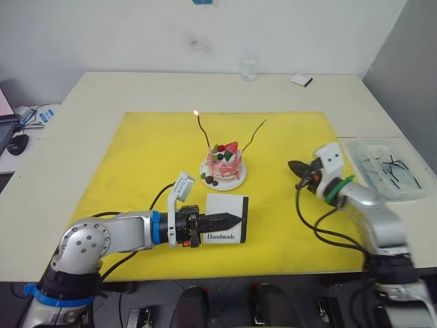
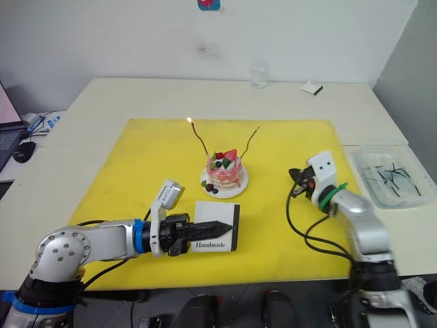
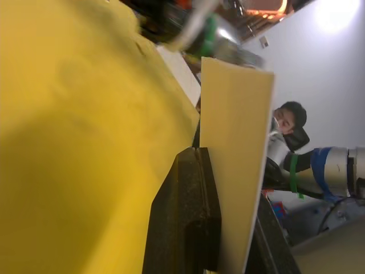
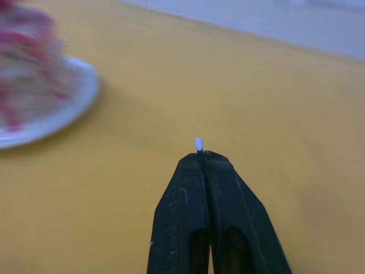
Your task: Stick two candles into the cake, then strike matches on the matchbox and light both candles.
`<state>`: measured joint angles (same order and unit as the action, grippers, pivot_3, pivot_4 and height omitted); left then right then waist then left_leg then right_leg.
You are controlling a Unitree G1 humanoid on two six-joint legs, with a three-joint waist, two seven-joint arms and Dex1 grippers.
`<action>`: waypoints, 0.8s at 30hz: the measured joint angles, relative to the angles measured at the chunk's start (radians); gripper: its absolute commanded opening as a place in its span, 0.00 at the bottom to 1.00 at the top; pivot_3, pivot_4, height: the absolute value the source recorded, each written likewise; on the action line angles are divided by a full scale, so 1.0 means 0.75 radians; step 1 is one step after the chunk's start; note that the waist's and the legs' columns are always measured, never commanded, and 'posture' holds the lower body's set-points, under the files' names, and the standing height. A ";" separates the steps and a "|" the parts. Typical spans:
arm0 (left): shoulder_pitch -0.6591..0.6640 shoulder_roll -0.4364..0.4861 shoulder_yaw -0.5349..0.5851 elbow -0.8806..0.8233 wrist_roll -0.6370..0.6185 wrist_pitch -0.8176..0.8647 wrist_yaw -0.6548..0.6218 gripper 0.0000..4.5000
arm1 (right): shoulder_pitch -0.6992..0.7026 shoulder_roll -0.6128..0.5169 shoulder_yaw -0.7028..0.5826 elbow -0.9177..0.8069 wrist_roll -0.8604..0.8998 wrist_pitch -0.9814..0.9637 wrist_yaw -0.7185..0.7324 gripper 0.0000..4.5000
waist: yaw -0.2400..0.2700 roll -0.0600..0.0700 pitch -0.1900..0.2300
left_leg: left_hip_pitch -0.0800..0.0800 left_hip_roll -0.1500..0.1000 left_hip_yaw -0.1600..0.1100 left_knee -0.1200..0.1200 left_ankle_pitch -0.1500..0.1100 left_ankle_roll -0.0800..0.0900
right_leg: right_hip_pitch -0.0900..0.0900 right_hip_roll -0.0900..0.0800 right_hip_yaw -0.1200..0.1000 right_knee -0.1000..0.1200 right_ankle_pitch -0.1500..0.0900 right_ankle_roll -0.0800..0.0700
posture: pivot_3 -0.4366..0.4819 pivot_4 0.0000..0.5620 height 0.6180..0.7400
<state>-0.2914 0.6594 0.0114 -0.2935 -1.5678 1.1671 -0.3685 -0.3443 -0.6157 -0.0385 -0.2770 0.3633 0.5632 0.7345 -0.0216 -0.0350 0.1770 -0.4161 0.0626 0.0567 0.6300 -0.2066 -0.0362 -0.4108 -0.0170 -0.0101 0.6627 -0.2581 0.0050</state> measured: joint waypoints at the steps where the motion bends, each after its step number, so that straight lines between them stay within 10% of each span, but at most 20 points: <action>1: -0.018 -0.009 -0.002 0.039 0.004 0.001 0.007 0.00 | -0.004 -0.066 -0.011 -0.068 0.051 0.012 0.084 0.01 | 0.002 -0.001 -0.001 | 0.000 0.001 -0.001 0.000 0.000 0.000 | 0.000 0.001 -0.001 0.000 0.000 0.000 | 0.48 0.27 1.00; 24: -0.248 -0.077 0.040 0.284 -0.106 0.101 0.038 0.00 | 0.033 -0.066 0.251 -0.330 -0.017 -0.280 0.305 0.01 | 0.002 -0.003 -0.001 | 0.000 0.000 -0.002 0.001 0.000 -0.001 | 0.000 0.000 -0.001 0.001 0.000 0.000 | 0.48 0.27 1.00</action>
<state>-0.4777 0.6014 0.0416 -0.0806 -1.6473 1.2425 -0.3402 -0.3193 -0.6656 0.1499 -0.5246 0.3505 0.3529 0.9636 -0.0203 -0.0376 0.1764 -0.4157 0.0626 0.0555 0.6308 -0.2063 -0.0366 -0.4106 -0.0174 -0.0108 0.6637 -0.2582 0.0052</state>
